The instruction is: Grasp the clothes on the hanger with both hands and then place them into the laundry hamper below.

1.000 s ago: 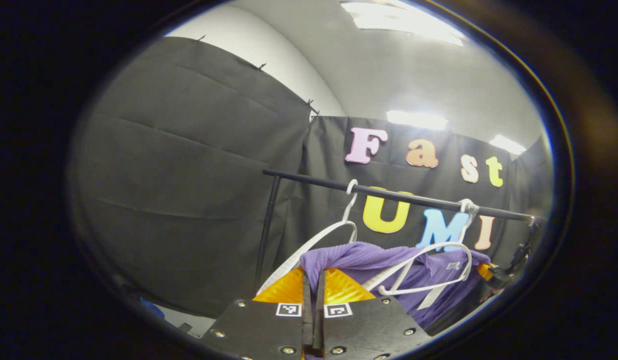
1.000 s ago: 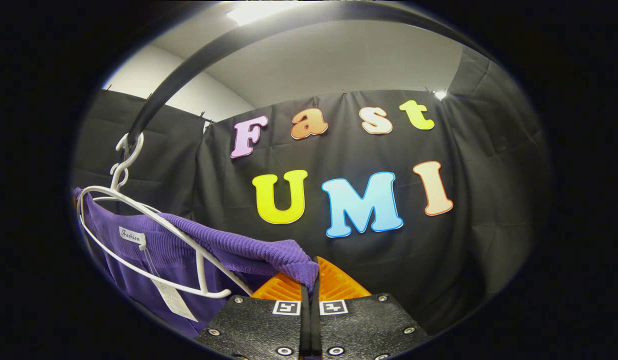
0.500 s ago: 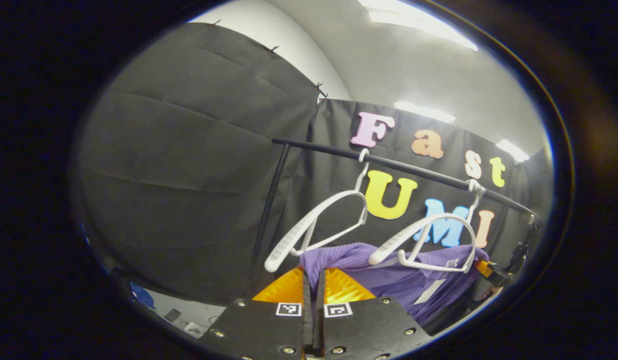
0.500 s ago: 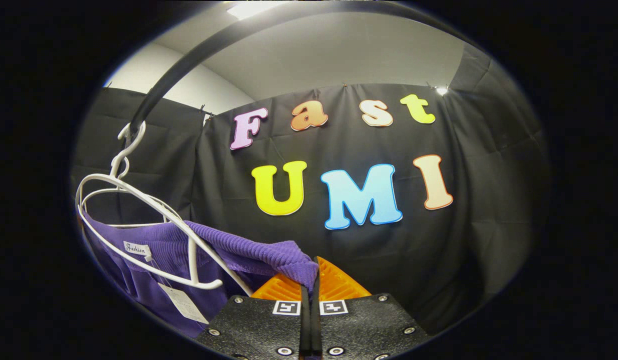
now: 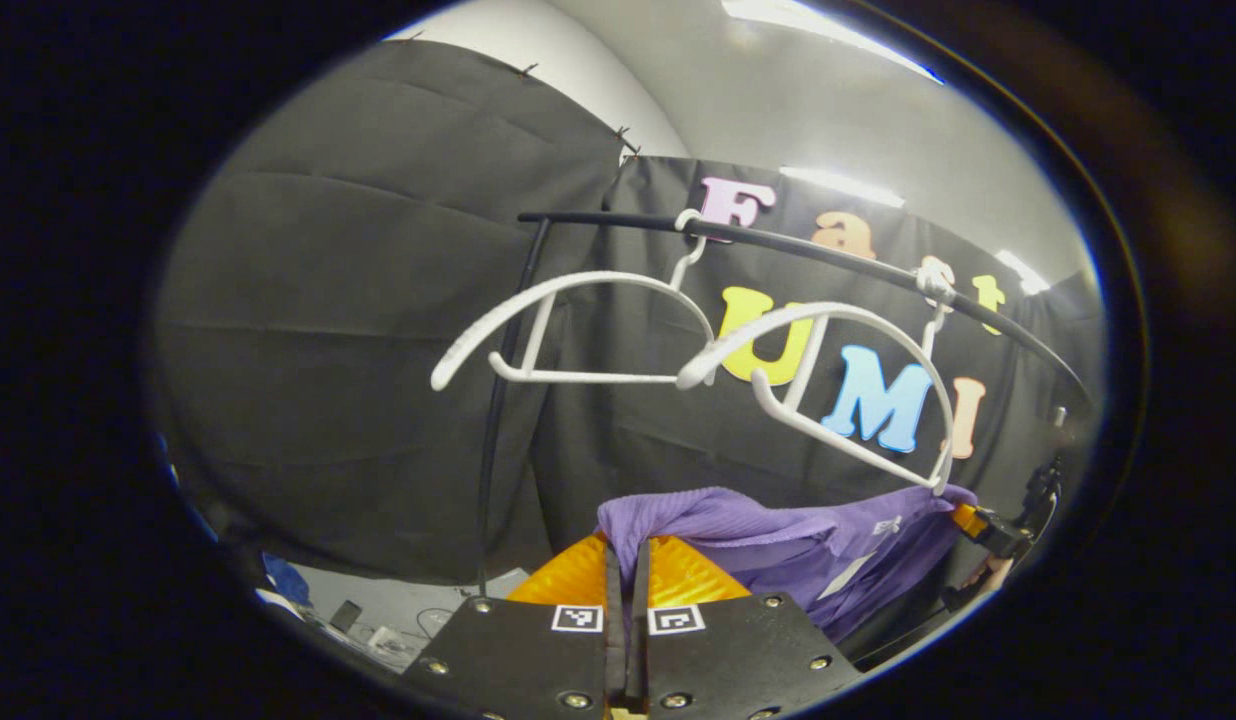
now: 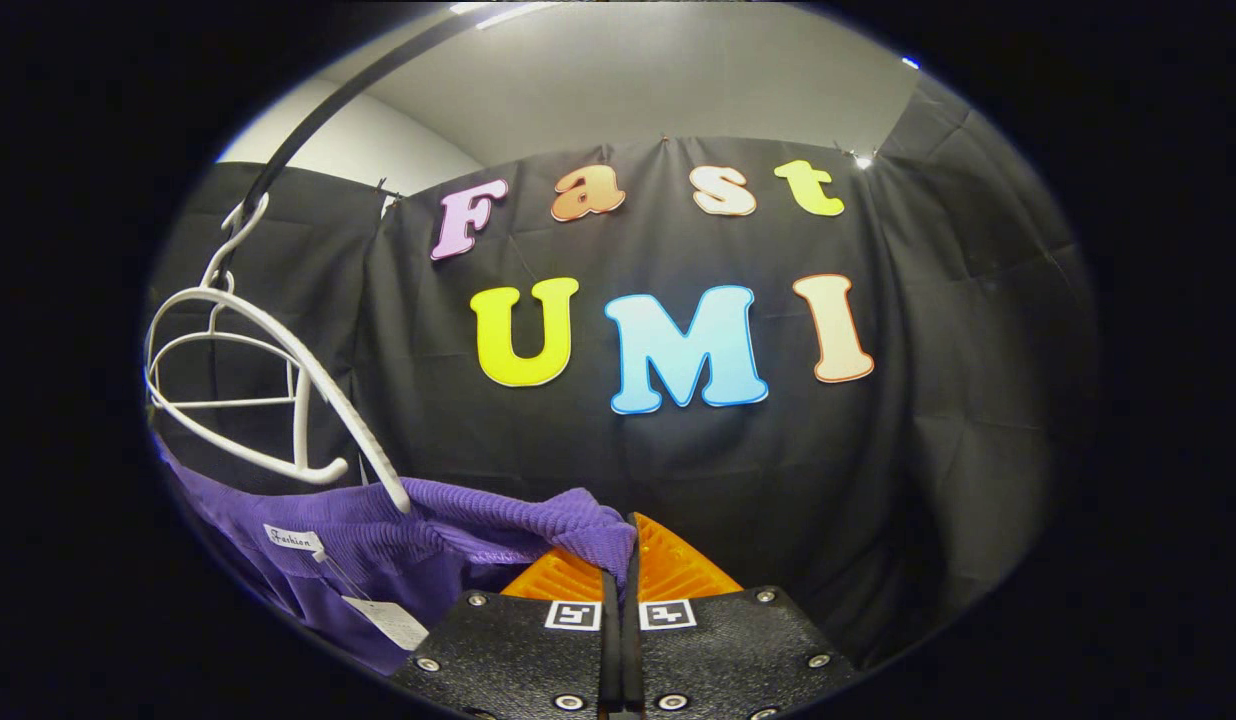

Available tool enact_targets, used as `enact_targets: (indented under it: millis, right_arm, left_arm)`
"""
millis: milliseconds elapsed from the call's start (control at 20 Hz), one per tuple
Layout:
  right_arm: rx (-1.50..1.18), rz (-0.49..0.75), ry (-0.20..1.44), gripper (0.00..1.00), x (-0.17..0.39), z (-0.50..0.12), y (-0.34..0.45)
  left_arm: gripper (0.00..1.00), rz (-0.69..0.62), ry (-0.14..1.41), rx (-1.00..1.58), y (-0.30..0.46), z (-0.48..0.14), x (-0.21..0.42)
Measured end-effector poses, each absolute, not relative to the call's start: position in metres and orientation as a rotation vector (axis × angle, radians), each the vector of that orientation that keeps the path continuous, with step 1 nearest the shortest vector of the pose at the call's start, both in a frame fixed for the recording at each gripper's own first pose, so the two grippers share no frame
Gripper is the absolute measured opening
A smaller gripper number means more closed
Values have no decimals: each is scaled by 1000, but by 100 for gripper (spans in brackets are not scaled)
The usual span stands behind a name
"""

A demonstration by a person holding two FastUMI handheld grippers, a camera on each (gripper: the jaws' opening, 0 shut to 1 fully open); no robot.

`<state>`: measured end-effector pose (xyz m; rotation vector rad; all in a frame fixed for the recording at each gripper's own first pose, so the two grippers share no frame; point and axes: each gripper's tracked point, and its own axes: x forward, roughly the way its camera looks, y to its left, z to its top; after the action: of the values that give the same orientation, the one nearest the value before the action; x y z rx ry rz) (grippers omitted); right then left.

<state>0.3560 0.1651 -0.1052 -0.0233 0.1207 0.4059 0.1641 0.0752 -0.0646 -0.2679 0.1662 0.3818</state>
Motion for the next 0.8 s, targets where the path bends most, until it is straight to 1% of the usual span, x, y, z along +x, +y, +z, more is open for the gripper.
enact_targets:
  millis: [250, 300, 350, 400, 450, 650, 700, 800]
  right_arm:
    - [-45, 452, 211, 0, 328, -145, 155]
    - [-56, 460, 224, 0, 319, -151, 153]
    - [-63, 470, 237, 0, 311, -156, 151]
    - [-70, 481, 251, 0, 301, -161, 151]
    - [-76, 494, 265, 0, 290, -164, 152]
    - [-88, 521, 311, 0, 249, -173, 156]
    - [-88, 527, 323, 0, 238, -174, 158]
    - [-110, 547, 355, 0, 211, -180, 164]
  left_arm:
    - [6, 406, 215, -231, 55, -98, 146]
    - [0, 401, 225, -227, 47, -105, 141]
    - [0, 397, 233, -214, 41, -112, 137]
    - [7, 395, 238, -197, 38, -116, 131]
    - [7, 391, 242, -187, 35, -119, 123]
    - [7, 327, 267, -188, 19, -137, 98]
    - [1, 309, 275, -186, 18, -143, 93]
    - [1, 276, 302, -189, 14, -154, 80]
